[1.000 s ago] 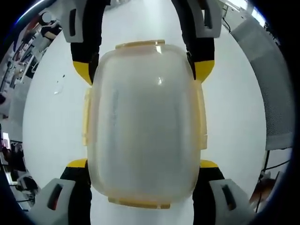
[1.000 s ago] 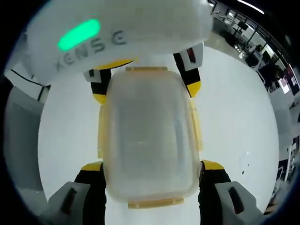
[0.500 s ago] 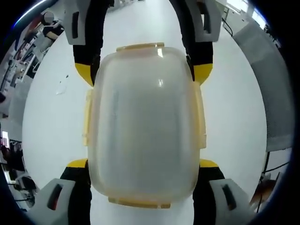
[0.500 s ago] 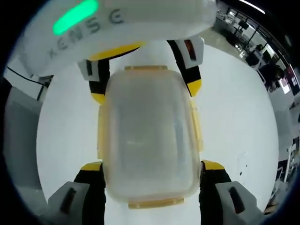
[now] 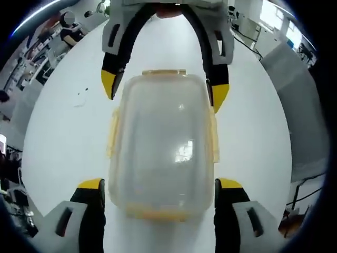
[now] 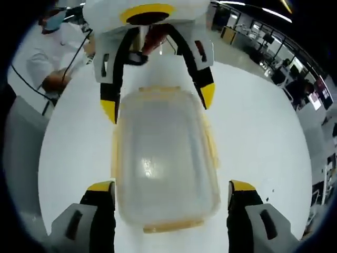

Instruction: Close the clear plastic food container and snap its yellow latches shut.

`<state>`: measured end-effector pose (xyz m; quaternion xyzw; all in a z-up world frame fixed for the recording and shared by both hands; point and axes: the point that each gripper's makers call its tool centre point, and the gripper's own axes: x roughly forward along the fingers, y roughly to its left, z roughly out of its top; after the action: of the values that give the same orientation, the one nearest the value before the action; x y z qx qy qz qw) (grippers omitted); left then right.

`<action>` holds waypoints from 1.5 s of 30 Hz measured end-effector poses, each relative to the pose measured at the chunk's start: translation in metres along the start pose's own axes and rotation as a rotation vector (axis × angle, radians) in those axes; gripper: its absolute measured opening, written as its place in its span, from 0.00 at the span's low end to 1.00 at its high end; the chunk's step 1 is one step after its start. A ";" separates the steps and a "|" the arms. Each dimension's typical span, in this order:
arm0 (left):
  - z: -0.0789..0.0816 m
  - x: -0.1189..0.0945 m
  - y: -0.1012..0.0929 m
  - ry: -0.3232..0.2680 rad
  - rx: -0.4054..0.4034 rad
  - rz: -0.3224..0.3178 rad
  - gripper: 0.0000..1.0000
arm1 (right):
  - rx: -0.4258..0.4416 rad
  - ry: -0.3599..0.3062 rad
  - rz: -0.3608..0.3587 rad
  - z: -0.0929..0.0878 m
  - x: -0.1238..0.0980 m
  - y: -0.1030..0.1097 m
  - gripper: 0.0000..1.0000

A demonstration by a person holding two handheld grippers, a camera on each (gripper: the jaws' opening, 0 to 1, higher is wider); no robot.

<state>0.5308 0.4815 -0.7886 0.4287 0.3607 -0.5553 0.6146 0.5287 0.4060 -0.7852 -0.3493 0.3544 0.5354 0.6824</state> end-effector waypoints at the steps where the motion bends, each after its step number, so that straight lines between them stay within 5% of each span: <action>1: 0.001 -0.003 0.000 -0.024 -0.013 0.009 0.86 | 0.017 -0.028 -0.007 0.003 -0.002 -0.001 0.90; 6: 0.013 -0.014 -0.004 -0.199 -0.090 0.043 0.86 | 0.097 -0.243 -0.025 0.025 -0.015 0.003 0.87; 9: 0.021 -0.019 -0.007 -0.325 -0.217 0.052 0.86 | 0.107 -0.339 -0.060 0.030 -0.019 0.003 0.84; 11: 0.026 -0.023 -0.005 -0.425 -0.283 0.089 0.84 | 0.154 -0.355 -0.097 0.024 -0.019 0.006 0.82; 17: 0.033 -0.032 0.001 -0.605 -0.411 0.210 0.82 | 0.210 -0.467 -0.181 0.024 -0.016 0.015 0.85; 21: 0.034 -0.036 0.004 -0.683 -0.479 0.288 0.82 | 0.252 -0.513 -0.247 0.025 -0.017 0.013 0.86; 28: 0.027 -0.032 -0.003 -0.690 -0.524 0.316 0.60 | 0.321 -0.522 -0.300 0.020 -0.016 0.010 0.86; 37: 0.031 -0.030 -0.007 -0.689 -0.542 0.308 0.59 | 0.305 -0.525 -0.310 0.020 -0.013 0.011 0.84; 39: 0.039 -0.031 -0.012 -0.740 -0.542 0.255 0.59 | 0.298 -0.524 -0.316 0.019 -0.014 0.011 0.82; 45: 0.024 -0.035 -0.007 -0.707 -0.551 0.325 0.54 | 0.323 -0.542 -0.335 0.014 -0.021 0.012 0.81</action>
<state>0.5186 0.4721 -0.7485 0.0855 0.1916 -0.4475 0.8693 0.5151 0.4096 -0.7611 -0.1354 0.1780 0.4264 0.8764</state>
